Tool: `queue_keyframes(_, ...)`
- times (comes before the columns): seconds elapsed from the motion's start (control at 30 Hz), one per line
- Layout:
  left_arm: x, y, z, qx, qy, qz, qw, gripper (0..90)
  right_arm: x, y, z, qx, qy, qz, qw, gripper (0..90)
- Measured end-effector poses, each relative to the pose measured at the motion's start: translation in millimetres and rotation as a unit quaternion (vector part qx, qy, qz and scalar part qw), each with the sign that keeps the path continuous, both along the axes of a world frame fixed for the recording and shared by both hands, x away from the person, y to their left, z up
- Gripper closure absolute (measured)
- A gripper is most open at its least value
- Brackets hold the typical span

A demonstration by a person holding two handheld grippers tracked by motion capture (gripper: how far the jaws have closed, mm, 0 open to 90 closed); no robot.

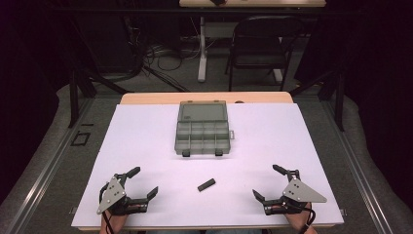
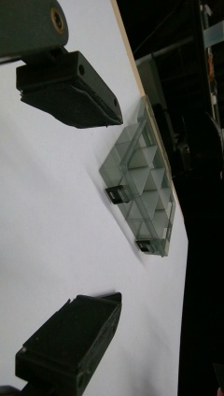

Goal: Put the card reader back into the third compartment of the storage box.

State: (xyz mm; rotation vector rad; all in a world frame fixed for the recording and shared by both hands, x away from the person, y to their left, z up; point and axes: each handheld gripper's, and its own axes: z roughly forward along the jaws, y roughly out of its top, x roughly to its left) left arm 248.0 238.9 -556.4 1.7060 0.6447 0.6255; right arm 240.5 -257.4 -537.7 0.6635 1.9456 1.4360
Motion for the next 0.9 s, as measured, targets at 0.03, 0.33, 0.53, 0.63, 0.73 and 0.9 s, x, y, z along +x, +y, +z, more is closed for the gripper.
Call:
queue_keyframes(0.03,0.0,0.0,0.0,0.000,0.000,0.000,1.0000,9.9,0.0,0.0,0.0,0.000,0.000,0.000,1.0000,0.0)
queue_keyframes(0.33,1.7,-4.6,2.8,0.005,0.005,0.000,1.0000,9.9,1.8,1.9,-0.3,-0.001,0.005,0.003,1.0000,0.0)
queue_keyframes(0.53,3.0,-10.9,5.5,0.004,0.013,-0.001,0.9999,9.9,2.0,1.7,0.5,-0.004,0.002,0.003,1.0000,0.0)
queue_keyframes(0.63,4.5,-14.2,6.7,0.004,0.022,-0.001,0.9997,9.9,1.8,-0.2,1.1,-0.001,0.002,-0.001,1.0000,0.0)
queue_keyframes(0.73,7.1,-19.1,9.3,0.013,0.042,0.003,0.9990,9.9,1.8,-0.7,1.6,0.000,0.002,-0.002,1.0000,0.0)
queue_keyframes(0.9,9.1,-26.1,10.6,0.017,0.049,-0.002,0.9987,9.9,2.4,0.4,1.4,-0.001,0.004,-0.001,1.0000,0.0)
